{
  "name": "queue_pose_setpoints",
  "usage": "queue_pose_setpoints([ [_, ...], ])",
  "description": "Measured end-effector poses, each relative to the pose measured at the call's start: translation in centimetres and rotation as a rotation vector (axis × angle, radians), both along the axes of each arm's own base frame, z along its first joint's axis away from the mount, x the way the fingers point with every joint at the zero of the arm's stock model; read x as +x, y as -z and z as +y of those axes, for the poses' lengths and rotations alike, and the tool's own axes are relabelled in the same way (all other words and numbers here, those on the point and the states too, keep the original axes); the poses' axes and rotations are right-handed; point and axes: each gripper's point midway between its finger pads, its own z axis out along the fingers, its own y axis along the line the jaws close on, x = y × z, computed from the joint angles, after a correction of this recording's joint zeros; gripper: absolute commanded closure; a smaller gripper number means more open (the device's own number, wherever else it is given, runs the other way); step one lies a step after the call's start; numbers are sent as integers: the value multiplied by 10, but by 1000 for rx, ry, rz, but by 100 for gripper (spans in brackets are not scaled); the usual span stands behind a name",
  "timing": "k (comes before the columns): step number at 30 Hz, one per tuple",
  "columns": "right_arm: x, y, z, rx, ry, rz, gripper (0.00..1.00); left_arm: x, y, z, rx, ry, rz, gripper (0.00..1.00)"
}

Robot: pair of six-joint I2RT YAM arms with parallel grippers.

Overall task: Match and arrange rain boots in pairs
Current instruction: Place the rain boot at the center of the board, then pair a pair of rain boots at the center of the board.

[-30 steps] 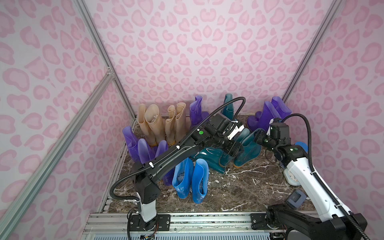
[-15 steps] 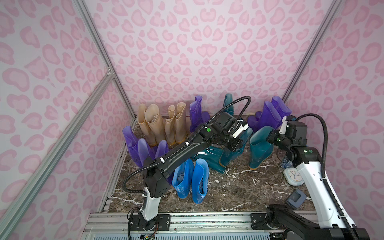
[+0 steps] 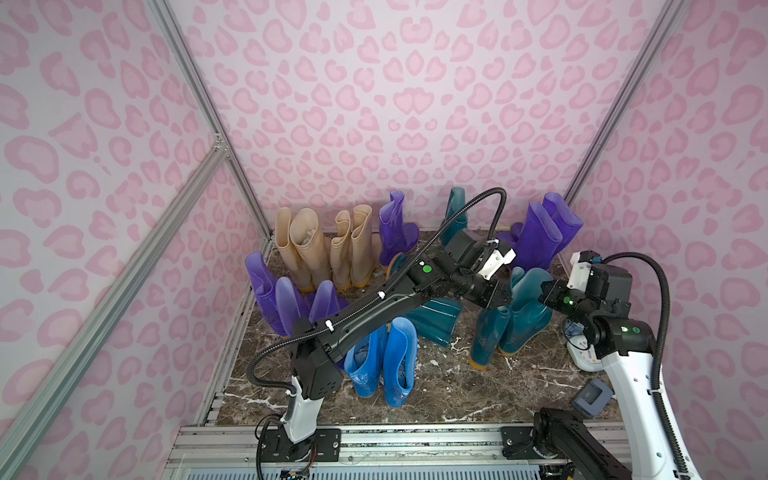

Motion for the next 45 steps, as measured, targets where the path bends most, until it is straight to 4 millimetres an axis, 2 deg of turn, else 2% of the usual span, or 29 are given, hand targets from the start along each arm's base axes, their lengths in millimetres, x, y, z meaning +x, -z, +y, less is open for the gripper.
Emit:
queue_pose_setpoints([
  [3, -2, -2, 4, 8, -19, -12, 100, -7, 6, -5, -3, 8, 20, 98],
  [8, -9, 11, 6, 14, -26, 0, 100, -13, 25, -1, 27, -1, 45, 98],
  [16, -20, 0, 11, 23, -42, -16, 100, -12, 22, 5, 30, -35, 23, 97],
  [19, -23, -9, 13, 30, -52, -34, 100, -11, 15, 11, 30, -46, -16, 86],
  [21, -26, -10, 15, 37, -56, -38, 100, -12, 11, 15, 31, -43, -41, 67],
  [22, -28, -9, 17, 44, -61, -34, 100, -12, 8, 16, 27, -38, -55, 52],
  [24, -31, -8, 20, 54, -76, -33, 100, -12, 3, 18, 26, -27, -76, 39],
  [27, -35, -4, 26, 77, -104, -32, 100, -12, -9, 28, 21, -20, -120, 12],
  [28, -37, -2, 28, 82, -110, -30, 100, -11, -16, 33, 13, -25, -137, 7],
  [31, -41, -1, 31, 92, -120, -35, 100, -6, -36, 48, -12, -47, -191, 6],
  [33, -43, 1, 30, 90, -116, -37, 90, 5, -39, 61, 0, -93, -230, 4],
  [34, -44, 4, 29, 89, -110, -33, 89, 10, -36, 68, 13, -116, -242, 0],
  [35, -44, 8, 28, 86, -104, -27, 83, 16, -32, 75, 29, -140, -243, 1],
  [37, -45, 17, 26, 81, -89, -8, 58, 35, -17, 94, 79, -215, -247, 1],
  [40, -45, 18, 21, 61, -71, -16, 47, 67, 4, 121, 172, -334, -258, 1],
  [42, -44, 11, 17, 44, -46, -33, 41, 82, 14, 131, 232, -387, -274, 1],
  [45, -43, -12, 9, 11, -9, -89, 38, 99, 33, 133, 326, -417, -298, 21],
])
